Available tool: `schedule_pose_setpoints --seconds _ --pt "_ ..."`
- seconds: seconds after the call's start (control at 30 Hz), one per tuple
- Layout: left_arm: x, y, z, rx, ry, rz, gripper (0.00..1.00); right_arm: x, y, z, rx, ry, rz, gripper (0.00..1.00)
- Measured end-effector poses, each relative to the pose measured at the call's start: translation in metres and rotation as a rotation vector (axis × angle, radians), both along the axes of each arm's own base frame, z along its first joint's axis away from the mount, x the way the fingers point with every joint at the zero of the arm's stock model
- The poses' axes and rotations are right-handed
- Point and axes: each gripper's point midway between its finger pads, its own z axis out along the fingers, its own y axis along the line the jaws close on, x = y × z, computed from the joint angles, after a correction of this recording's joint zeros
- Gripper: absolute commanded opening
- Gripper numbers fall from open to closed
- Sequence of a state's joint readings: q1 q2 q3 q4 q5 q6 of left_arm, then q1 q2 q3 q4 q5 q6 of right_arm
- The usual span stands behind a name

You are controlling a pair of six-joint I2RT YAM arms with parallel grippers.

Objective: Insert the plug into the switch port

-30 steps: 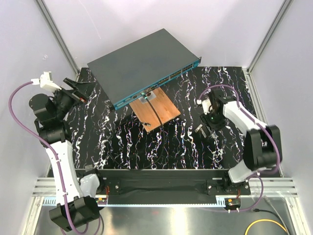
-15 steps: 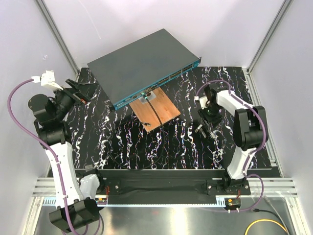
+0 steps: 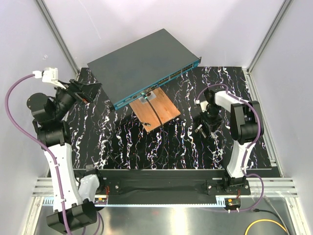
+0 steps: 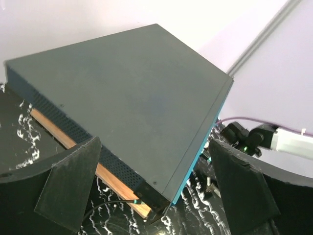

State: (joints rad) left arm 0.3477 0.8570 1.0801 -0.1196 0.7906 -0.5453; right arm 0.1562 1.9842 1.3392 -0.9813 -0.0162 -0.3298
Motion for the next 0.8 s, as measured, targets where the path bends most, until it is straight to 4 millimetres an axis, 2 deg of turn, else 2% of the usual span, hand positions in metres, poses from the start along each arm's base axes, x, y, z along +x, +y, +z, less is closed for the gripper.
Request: schedule_pose_setpoints --seconds 0.07,0.1,0.17,0.27,0.37,0.47,0.57,0.63,0.7,0.77,0.8 --pt "-0.002 -0.007 0.002 0.035 -0.017 -0.023 0.99 0.001 -0.002 0.0 -0.004 -0.003 -0.012 0.25" --pt "-0.003 -0.012 0.003 0.059 -0.028 -0.041 0.99 0.001 -0.002 0.0 -0.004 -0.003 -0.02 0.11" --pt "-0.007 -0.026 0.006 0.118 -0.055 -0.086 0.99 0.002 -0.004 0.001 0.001 -0.004 -0.044 0.0" --pt "-0.016 -0.049 0.015 0.225 -0.118 -0.154 0.99 0.01 -0.01 0.006 0.023 -0.019 -0.095 0.0" --pt "-0.022 -0.064 0.027 0.328 -0.185 -0.2 0.99 0.023 -0.017 0.024 0.088 -0.065 -0.176 0.0" --pt "-0.02 -0.074 0.043 0.419 -0.258 -0.222 0.99 0.039 -0.022 0.068 0.192 -0.18 -0.271 0.0" --pt "-0.015 -0.089 0.05 0.485 -0.299 -0.261 0.99 0.052 -0.019 0.134 0.331 -0.352 -0.342 0.0" --pt "-0.009 -0.108 0.049 0.536 -0.322 -0.304 0.99 0.054 -0.005 0.184 0.445 -0.462 -0.353 0.0" --pt "-0.005 -0.134 0.041 0.612 -0.354 -0.363 0.99 0.052 0.012 0.225 0.55 -0.534 -0.34 0.0" --pt "-0.009 -0.166 0.029 0.691 -0.397 -0.434 0.99 0.048 0.03 0.259 0.657 -0.572 -0.341 0.0" --pt "-0.013 -0.18 0.023 0.721 -0.42 -0.471 0.99 0.046 0.036 0.269 0.694 -0.578 -0.343 0.0"
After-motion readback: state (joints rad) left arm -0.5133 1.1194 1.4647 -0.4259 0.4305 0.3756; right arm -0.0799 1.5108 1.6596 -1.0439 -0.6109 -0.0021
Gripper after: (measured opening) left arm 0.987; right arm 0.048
